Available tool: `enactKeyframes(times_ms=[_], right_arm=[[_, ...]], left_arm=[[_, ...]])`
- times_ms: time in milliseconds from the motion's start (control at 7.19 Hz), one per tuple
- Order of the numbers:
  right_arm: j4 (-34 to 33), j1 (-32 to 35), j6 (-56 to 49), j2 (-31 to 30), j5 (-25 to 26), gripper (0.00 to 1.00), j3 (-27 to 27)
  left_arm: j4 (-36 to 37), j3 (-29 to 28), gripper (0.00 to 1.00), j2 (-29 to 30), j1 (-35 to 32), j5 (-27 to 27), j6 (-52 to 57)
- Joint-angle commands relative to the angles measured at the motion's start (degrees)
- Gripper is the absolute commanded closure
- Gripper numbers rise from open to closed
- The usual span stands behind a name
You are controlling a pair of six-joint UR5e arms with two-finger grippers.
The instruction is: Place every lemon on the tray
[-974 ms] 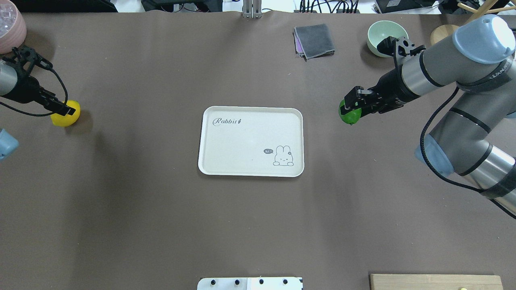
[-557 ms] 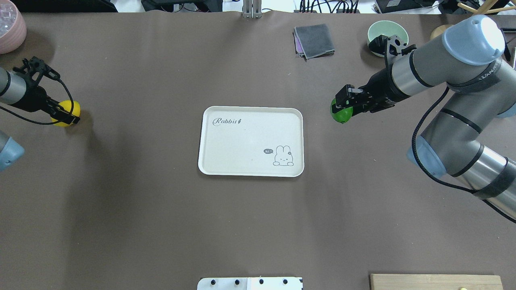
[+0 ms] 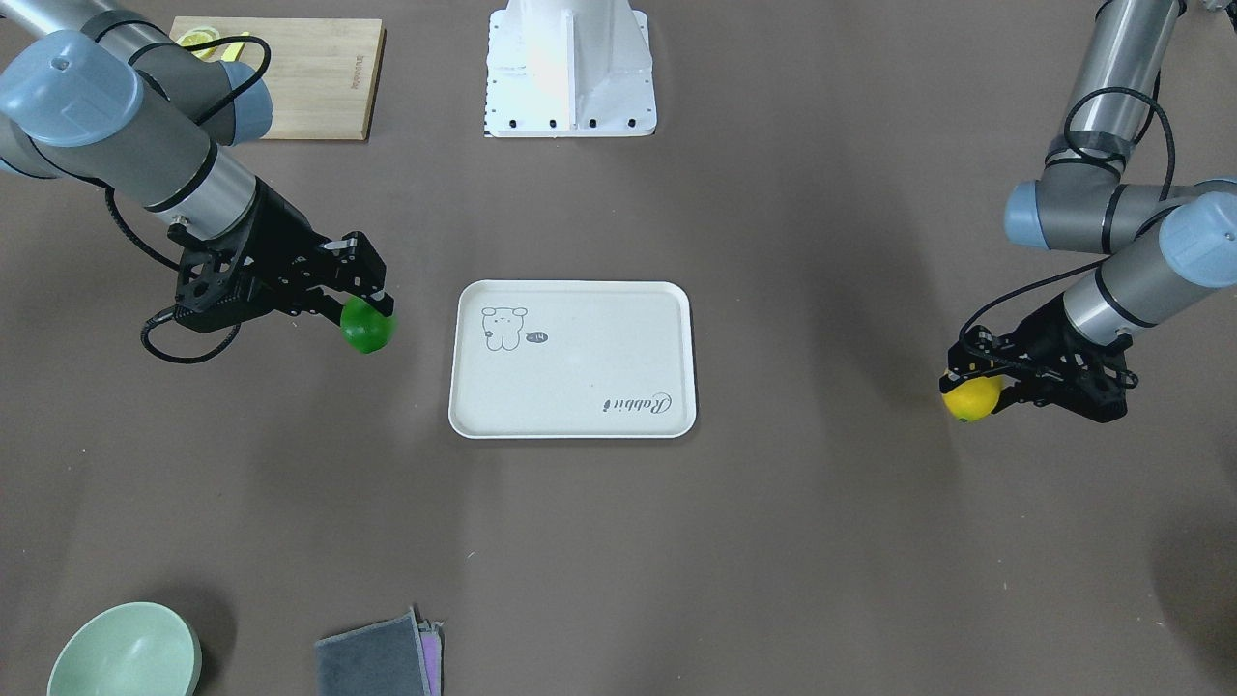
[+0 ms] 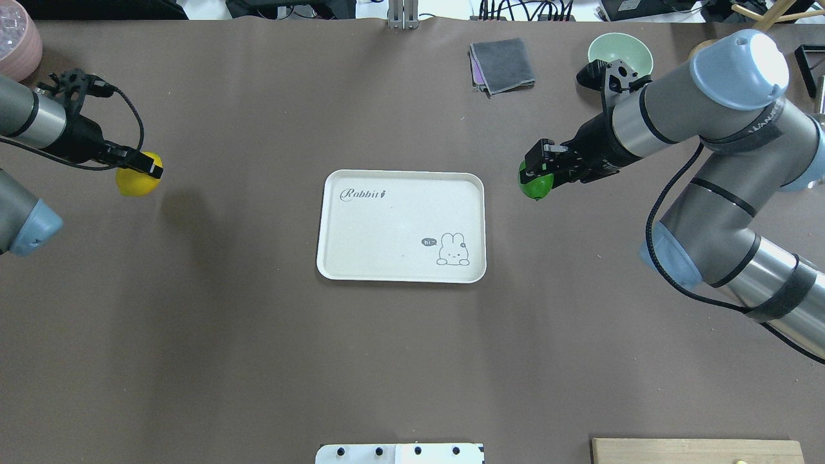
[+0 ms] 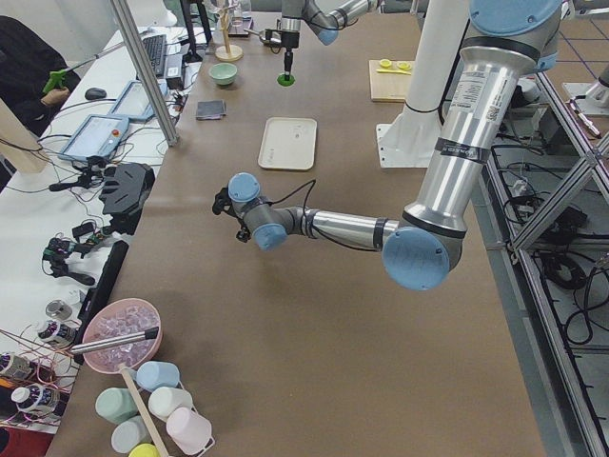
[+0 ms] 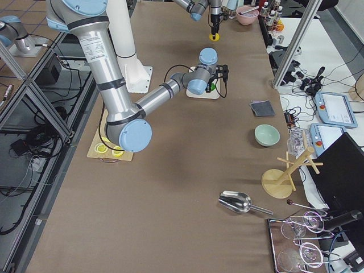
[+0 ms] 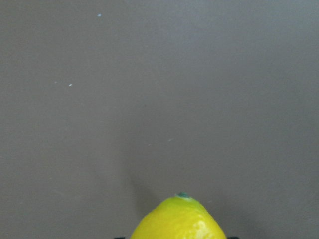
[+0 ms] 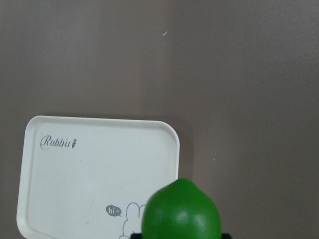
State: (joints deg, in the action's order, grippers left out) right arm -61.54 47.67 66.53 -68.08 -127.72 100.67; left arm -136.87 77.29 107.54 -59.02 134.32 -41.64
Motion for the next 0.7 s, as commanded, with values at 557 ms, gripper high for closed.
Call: enactKeyframes(times_ms=[557], right_arm=[[-7.19,-8.90,-0.08,10.32,10.20,1.00,-6.51]], left_arm=[[3.34,4.18,1.00,16.80,18.40,-14.86,-34.55]])
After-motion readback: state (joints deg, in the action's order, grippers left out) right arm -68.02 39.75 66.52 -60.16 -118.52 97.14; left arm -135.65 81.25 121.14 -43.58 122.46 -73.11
